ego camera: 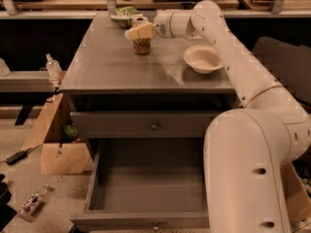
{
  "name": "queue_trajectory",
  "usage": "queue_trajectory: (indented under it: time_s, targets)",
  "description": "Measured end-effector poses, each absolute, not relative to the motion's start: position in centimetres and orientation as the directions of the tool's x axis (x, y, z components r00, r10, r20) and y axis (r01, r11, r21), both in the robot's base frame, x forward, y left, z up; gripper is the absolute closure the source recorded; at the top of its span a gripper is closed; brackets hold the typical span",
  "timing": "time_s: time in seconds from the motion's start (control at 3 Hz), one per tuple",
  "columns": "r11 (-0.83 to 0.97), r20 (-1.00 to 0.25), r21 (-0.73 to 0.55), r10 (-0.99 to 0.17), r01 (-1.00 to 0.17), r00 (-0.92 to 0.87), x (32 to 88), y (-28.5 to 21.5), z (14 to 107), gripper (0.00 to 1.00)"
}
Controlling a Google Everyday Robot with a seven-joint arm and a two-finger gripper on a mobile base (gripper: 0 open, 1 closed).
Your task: Place orange can into middle drawer
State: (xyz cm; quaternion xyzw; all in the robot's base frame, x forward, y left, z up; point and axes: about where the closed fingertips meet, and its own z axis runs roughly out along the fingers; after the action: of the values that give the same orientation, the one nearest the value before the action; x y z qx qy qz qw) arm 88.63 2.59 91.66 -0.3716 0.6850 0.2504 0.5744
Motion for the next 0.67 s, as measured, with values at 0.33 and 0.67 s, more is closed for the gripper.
queue_trajectory:
  time_s: [0.33, 0.67]
  targets:
    - [0.592, -0.973, -0.055, -0.212, -0.804, -0.089, 89.1, 3.85, 90.4, 0.16]
    - [0.588, -0.973, -0.054, -0.212, -0.807, -0.089, 89.08, 4.18, 90.27, 0.39]
